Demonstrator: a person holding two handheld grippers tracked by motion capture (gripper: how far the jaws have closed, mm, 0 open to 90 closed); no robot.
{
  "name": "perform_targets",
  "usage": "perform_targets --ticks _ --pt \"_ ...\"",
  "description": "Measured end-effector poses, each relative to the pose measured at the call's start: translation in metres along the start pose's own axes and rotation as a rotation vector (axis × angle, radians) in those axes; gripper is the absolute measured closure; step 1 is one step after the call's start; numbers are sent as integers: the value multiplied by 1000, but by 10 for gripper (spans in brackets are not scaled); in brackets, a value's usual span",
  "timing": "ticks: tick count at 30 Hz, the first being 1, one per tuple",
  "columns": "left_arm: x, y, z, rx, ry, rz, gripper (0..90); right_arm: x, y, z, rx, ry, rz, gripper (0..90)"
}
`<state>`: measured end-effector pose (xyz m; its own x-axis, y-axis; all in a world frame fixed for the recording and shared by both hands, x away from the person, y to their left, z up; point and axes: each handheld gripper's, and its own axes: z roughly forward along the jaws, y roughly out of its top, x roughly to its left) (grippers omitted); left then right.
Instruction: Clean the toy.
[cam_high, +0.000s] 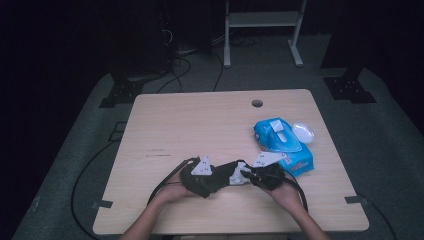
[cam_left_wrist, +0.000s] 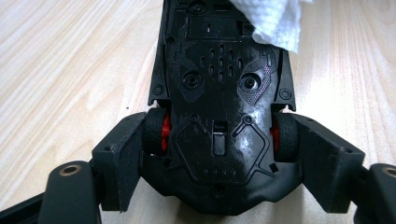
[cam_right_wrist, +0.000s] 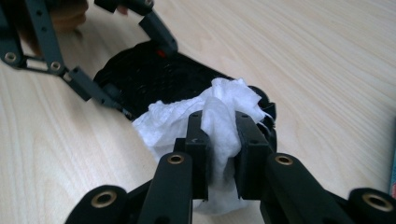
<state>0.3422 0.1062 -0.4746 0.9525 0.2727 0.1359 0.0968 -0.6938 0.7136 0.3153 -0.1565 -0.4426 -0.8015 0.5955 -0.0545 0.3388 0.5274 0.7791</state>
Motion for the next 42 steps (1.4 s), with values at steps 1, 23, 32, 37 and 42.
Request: perform_targets --ticks 1,23,32,37,42 --pt "0 0 0 -2 -3 -2 237 0 0 0 1 4 4 775" --pt "2 0 -1 -13 1 -12 237 4 0 11 -29 15 32 773" --pt "3 0 -1 -20 -2 -13 237 -10 -8 1 -32 -48 73 775" --pt "3 0 -1 -7 4 -4 237 8 2 13 -27 -6 2 774" --pt "3 -1 -2 -19 -1 -12 237 4 1 11 -21 -12 -1 773"
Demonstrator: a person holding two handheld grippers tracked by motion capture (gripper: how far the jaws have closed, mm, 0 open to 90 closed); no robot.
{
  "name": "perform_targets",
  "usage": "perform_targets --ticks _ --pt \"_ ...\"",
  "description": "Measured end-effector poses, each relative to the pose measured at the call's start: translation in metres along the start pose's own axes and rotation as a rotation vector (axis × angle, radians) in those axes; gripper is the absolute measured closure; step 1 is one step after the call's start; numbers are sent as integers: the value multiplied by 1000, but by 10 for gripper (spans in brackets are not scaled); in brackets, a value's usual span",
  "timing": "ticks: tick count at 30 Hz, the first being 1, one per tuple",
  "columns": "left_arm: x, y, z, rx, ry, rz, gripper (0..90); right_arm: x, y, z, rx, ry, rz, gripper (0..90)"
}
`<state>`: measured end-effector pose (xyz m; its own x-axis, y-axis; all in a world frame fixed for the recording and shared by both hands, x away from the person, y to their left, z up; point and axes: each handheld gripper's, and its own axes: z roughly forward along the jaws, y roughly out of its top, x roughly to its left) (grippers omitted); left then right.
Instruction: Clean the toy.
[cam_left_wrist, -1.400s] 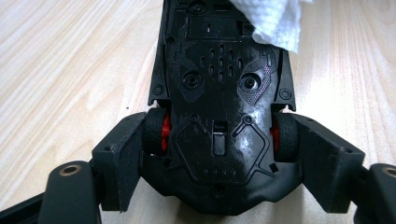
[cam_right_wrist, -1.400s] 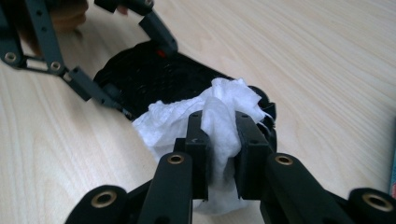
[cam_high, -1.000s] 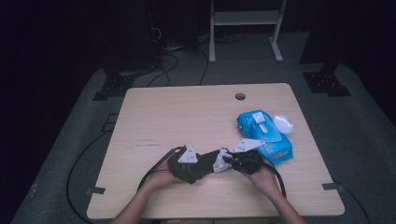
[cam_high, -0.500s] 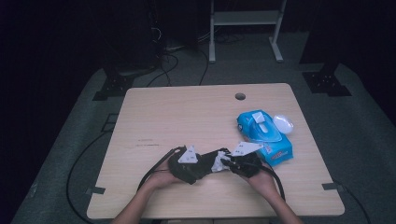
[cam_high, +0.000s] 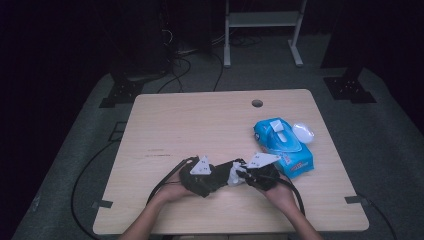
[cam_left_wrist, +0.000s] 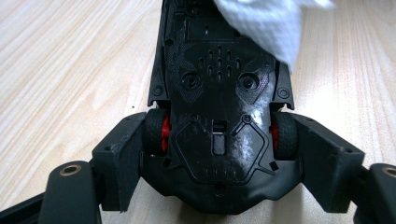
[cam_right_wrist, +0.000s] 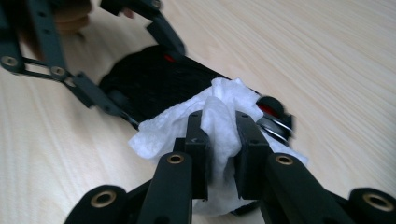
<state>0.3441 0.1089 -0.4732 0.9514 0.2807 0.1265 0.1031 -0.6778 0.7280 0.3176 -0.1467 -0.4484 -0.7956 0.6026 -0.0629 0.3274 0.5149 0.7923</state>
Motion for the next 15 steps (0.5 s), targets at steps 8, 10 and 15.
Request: perform_targets --ticks 8,10,15 --pt "0 0 0 10 4 14 237 -6 -7 -6 -16 5 49 773" --pt "-1 1 -1 3 5 15 237 -7 -8 -7 -10 4 49 773" --pt "0 1 -1 -5 1 5 237 -16 -16 -11 -18 19 115 774"
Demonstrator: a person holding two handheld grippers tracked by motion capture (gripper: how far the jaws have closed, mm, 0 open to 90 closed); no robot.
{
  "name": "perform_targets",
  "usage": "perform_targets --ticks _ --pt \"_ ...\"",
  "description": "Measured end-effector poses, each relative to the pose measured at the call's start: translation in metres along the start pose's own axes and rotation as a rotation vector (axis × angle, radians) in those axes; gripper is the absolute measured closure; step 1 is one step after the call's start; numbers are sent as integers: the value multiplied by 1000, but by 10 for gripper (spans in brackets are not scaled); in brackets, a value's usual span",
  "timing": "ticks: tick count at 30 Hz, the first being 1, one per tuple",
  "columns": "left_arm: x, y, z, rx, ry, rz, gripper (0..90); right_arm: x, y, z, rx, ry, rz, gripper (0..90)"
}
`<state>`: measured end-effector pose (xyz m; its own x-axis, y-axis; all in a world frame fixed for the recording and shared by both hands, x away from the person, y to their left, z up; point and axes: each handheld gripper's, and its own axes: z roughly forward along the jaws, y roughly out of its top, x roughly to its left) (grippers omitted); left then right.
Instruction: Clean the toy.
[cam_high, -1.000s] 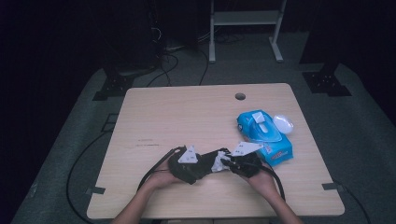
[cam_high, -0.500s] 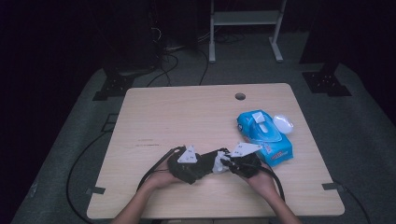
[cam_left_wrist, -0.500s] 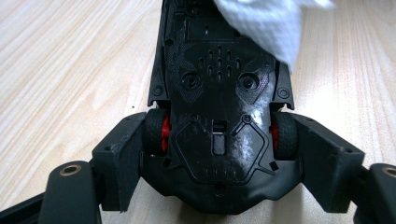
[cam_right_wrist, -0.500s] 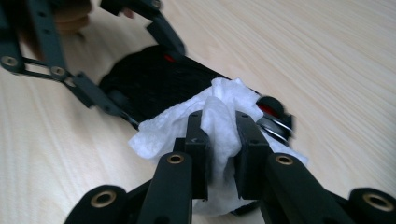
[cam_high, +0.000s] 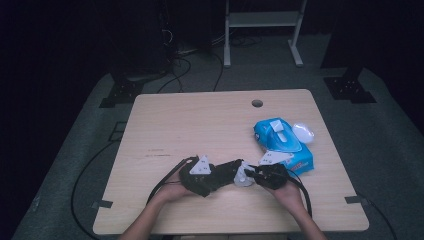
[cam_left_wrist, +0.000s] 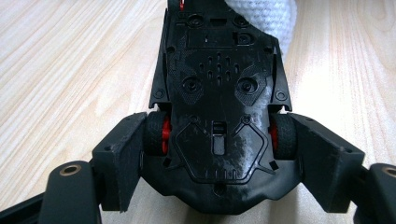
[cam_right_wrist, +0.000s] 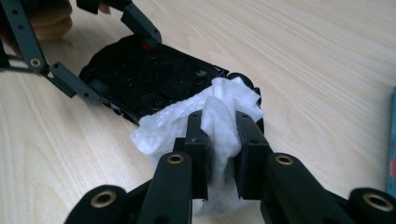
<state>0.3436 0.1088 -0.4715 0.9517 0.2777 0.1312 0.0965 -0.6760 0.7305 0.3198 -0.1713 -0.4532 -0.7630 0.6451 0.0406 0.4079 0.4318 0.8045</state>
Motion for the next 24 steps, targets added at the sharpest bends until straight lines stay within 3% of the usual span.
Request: perform_targets --ticks 2,3,6,8,11,13,16,19,20,24 --pt "0 0 0 8 0 6 237 6 2 3 -8 -4 -18 773" --pt "0 0 0 10 0 6 237 9 5 6 -10 18 -22 774" --pt "0 -1 -1 17 6 9 237 20 11 15 -2 23 -80 773" --pt "1 -2 -1 4 6 -2 237 17 11 15 -1 27 -68 773" --pt "2 -1 -3 -7 7 -4 237 7 7 9 5 -28 -58 774" --pt "1 0 -2 -11 8 -5 238 2 3 6 6 -31 -21 774" --pt "1 0 -1 2 6 -3 237 9 7 10 -5 -2 -31 774" --pt "1 -1 -1 15 7 8 237 22 13 18 2 19 -99 773" --pt "2 -1 -1 13 6 6 237 23 14 18 6 26 -94 773" --pt "1 0 -3 -10 8 -2 238 8 9 10 16 -19 -68 773"
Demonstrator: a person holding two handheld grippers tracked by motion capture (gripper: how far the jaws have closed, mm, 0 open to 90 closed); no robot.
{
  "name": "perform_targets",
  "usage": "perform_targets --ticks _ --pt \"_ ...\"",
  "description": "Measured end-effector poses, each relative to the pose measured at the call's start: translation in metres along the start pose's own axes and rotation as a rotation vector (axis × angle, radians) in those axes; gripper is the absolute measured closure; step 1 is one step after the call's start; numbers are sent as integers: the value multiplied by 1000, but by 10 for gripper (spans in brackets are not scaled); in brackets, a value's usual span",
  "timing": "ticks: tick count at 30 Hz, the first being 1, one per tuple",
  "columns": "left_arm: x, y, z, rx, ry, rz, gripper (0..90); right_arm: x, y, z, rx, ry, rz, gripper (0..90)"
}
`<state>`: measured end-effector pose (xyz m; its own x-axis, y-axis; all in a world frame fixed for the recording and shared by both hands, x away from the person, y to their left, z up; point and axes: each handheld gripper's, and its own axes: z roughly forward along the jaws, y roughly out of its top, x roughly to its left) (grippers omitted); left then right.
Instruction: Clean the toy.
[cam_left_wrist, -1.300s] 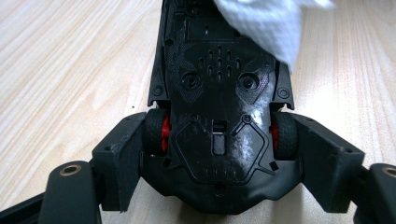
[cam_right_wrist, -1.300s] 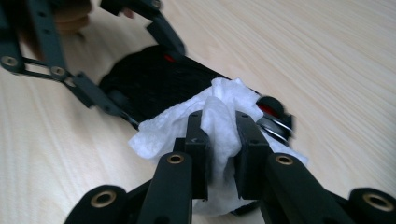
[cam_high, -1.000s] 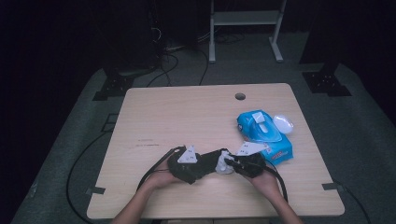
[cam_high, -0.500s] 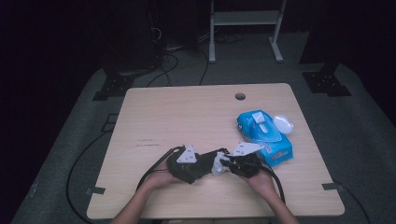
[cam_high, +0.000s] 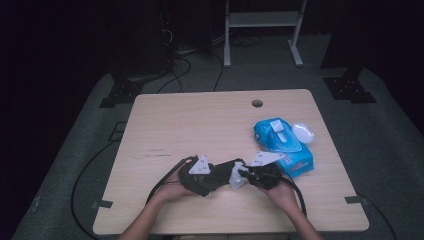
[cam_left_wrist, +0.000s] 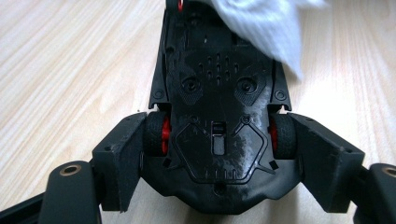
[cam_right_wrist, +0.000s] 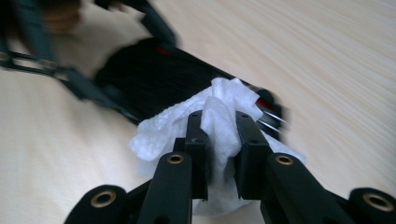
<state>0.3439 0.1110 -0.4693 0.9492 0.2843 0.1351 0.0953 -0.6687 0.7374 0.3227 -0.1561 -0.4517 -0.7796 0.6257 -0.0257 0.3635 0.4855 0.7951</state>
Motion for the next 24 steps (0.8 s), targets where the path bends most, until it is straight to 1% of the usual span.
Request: perform_targets --ticks 1,2,3,4,6,8,9,11,13,14,15,16,17,18,20,21,22,24 --pt "0 0 0 -1 -1 1 238 -4 -2 -2 9 -19 25 774" --pt "0 0 0 -1 0 0 238 -8 -4 -4 2 -12 51 773" --pt "0 1 0 1 0 1 238 -9 -5 -4 -1 -10 57 773" --pt "0 1 0 1 0 1 238 -6 -4 -3 1 -11 42 773" --pt "0 1 0 3 2 5 238 0 2 2 3 10 12 773" --pt "-1 1 1 2 3 3 238 6 10 10 14 7 -24 773" --pt "-1 1 1 5 3 5 238 7 15 16 12 9 -33 773" --pt "-1 1 1 8 1 10 238 6 22 23 14 2 -35 773" --pt "0 1 1 -3 -2 0 238 1 29 30 24 -23 -39 773" --pt "0 1 0 -5 -1 -1 238 -3 30 31 23 -35 -30 771" --pt "1 0 0 -9 -2 -10 238 -7 30 32 20 -42 -9 772" --pt "1 0 -1 -9 -1 -10 238 -12 29 31 31 -70 6 771" --pt "2 -1 -1 -10 -1 -7 238 -15 28 29 33 -81 10 771" --pt "2 -1 -1 -10 -1 -4 238 -19 25 26 34 -91 25 772" --pt "1 0 0 -3 -1 6 238 -21 22 22 31 -90 45 773" --pt "0 1 0 -4 0 4 238 -19 21 21 28 -88 44 775" --pt "0 1 1 -2 -1 9 238 -16 21 21 26 -77 40 774" --pt "-1 1 1 1 1 8 238 -7 25 26 19 -29 19 774"
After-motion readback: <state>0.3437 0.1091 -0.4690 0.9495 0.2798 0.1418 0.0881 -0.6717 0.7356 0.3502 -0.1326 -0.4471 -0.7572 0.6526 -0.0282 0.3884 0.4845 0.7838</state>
